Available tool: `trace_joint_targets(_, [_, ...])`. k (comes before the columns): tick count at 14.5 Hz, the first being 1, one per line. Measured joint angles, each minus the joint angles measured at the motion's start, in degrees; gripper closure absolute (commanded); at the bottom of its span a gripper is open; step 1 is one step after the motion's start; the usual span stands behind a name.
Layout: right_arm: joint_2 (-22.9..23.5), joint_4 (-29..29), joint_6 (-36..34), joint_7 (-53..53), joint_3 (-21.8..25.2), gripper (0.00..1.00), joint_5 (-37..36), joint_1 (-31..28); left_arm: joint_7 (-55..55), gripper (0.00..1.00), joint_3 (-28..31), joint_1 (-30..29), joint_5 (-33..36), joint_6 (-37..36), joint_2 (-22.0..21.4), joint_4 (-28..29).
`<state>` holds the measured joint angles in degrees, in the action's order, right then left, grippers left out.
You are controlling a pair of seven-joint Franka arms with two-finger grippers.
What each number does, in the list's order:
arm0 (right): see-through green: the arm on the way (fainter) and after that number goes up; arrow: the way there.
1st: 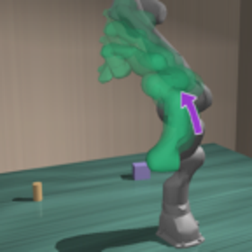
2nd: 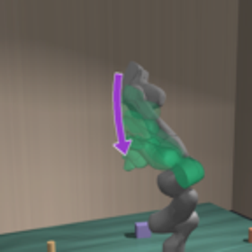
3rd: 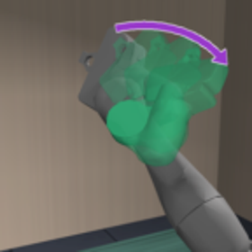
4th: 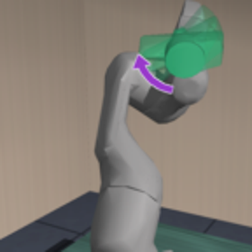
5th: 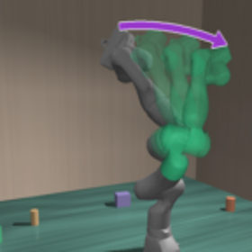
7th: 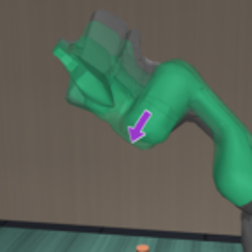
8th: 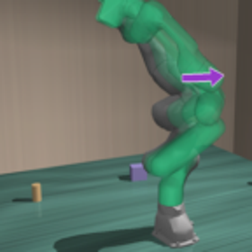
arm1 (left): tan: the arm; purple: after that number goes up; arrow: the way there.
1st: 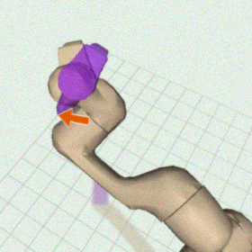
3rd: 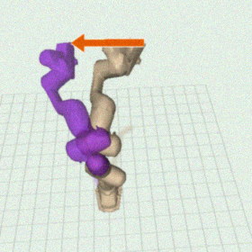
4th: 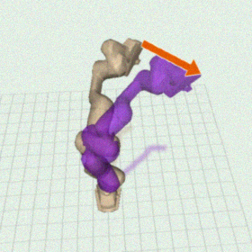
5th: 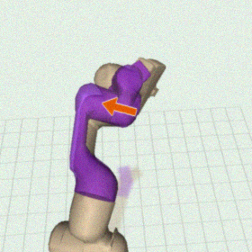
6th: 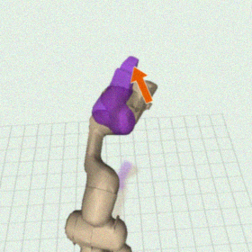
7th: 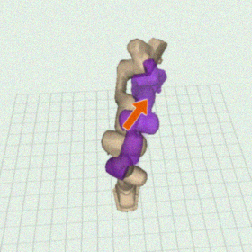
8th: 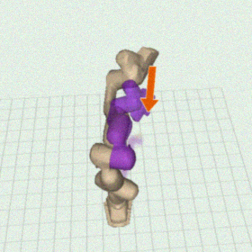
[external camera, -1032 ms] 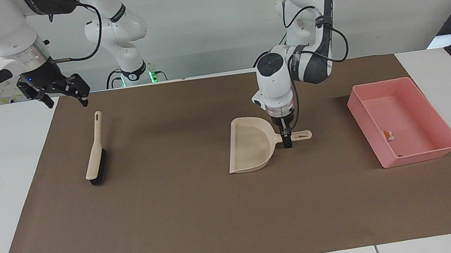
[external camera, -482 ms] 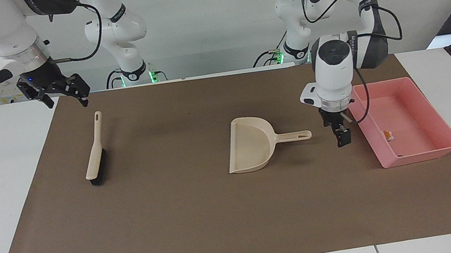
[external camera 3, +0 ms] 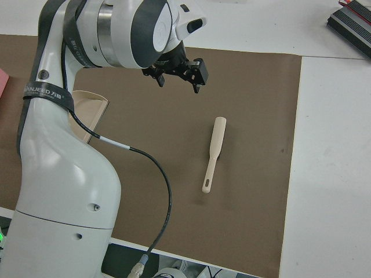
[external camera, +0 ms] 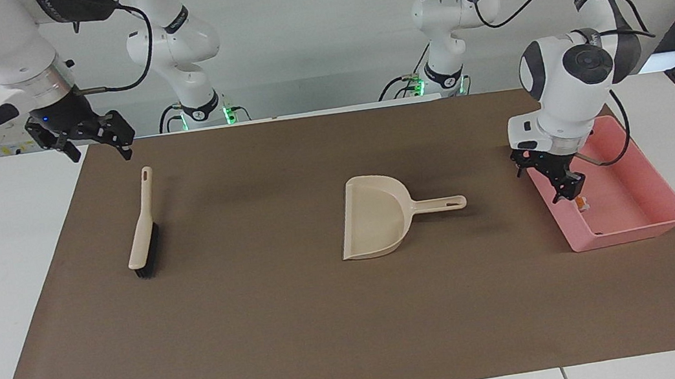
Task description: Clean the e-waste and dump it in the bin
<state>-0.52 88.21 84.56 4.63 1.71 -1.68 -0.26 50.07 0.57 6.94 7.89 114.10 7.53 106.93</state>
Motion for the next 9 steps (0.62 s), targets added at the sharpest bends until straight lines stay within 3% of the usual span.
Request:
trace_joint_targets(6, [0.0,0.0,0.0,0.0,0.0,0.00,0.0,0.0,-19.1,0.01,0.1,-1.4,-2.6,-5.3,-4.6,-0.3])
trace_joint_targets(9, [0.0,0.0,0.0,0.0,0.0,0.00,0.0,0.0,-25.7,0.01,0.2,-2.0,-3.3,-10.5,-5.8,-3.2])
